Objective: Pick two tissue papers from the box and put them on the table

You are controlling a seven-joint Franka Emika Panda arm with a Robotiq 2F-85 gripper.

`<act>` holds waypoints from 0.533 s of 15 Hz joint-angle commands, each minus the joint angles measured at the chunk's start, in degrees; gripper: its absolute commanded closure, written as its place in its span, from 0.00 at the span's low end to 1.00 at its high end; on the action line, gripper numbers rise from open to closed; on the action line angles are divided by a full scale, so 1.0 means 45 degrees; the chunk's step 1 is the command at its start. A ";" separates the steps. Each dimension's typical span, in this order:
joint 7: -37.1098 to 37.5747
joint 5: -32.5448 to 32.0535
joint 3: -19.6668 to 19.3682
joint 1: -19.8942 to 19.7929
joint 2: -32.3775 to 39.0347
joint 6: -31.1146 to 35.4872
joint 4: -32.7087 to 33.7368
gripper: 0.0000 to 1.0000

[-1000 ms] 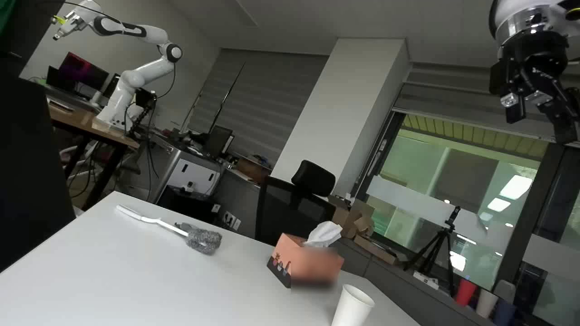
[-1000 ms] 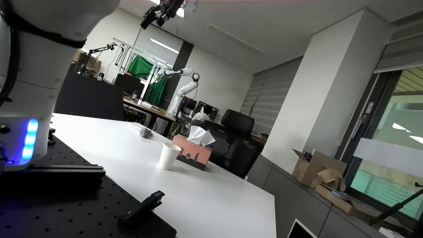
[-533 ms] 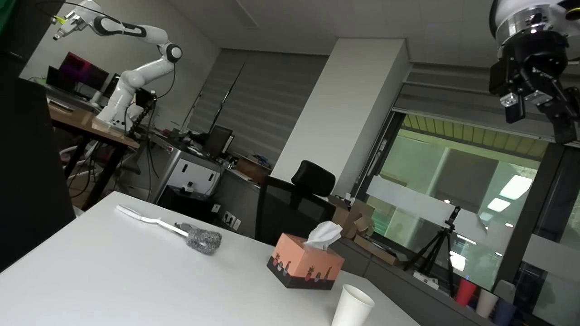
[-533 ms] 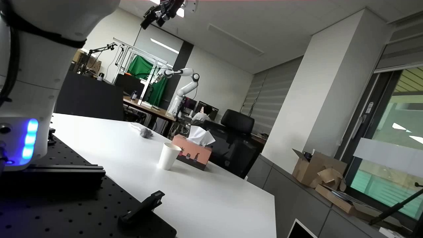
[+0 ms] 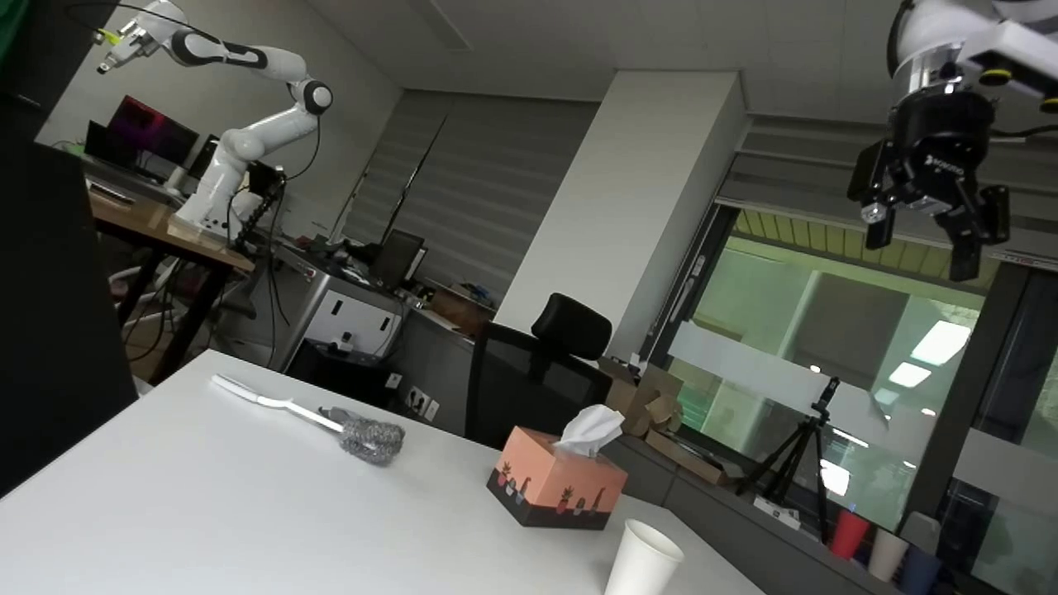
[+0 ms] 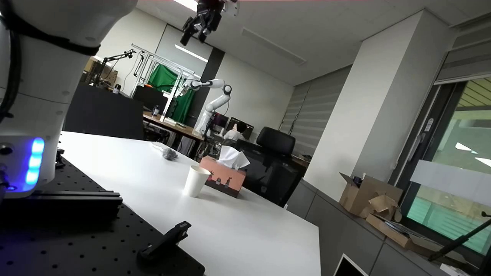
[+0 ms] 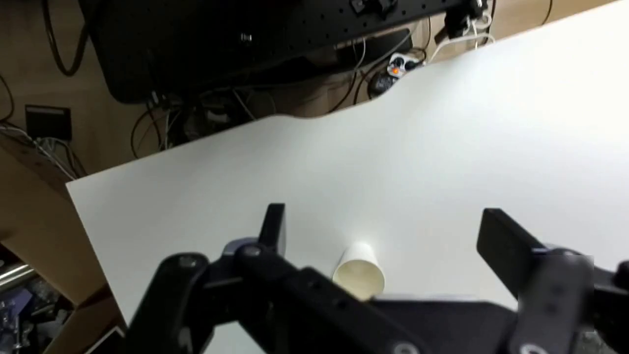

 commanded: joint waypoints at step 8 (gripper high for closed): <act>0.0669 -0.0593 -0.2245 -0.1627 0.5831 0.4032 0.3797 0.00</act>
